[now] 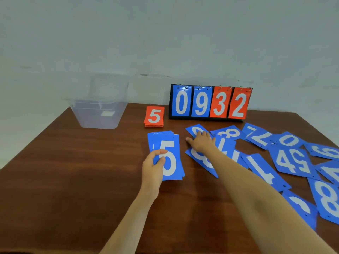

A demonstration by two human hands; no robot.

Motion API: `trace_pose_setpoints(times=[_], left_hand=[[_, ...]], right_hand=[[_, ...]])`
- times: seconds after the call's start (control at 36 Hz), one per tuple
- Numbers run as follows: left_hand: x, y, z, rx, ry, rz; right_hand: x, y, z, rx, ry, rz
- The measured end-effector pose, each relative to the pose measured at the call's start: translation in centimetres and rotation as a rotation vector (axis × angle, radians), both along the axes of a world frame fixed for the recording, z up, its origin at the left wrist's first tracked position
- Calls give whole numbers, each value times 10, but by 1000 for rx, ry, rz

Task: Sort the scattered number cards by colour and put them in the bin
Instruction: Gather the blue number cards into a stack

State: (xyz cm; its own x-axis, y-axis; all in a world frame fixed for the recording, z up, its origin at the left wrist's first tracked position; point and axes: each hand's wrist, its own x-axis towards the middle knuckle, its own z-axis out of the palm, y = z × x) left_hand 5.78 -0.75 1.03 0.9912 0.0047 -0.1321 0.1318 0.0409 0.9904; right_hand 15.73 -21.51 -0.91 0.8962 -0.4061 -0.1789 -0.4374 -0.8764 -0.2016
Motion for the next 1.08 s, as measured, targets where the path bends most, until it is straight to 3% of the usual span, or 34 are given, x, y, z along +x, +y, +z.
trace_pose_setpoints(times=[0.11,0.25,0.36,0.58,0.75,0.86,0.94,1.08], left_hand=[[4,10,-3,-18,6,31],[2,21,-1,-56,-3,74],[-9,32,4,-96,-29,93],[-46,58,4,-71,-88,94],[-78,59,-3,-23,-51,28],[-95,52,-6,52,-54,-28],[-107,45,-11,87,-73,-72],[-120,30,-12,166,-133,-129]], right_hand=[[16,20,-1,-44,-51,170],[-3,59,-8,88,-165,486],[-42,82,-8,195,-166,709],[-162,100,5,74,-78,936],[-245,68,9,168,21,851],[-280,37,11,102,124,755],[-297,20,12,11,90,690],[-317,-1,29,43,2,611]])
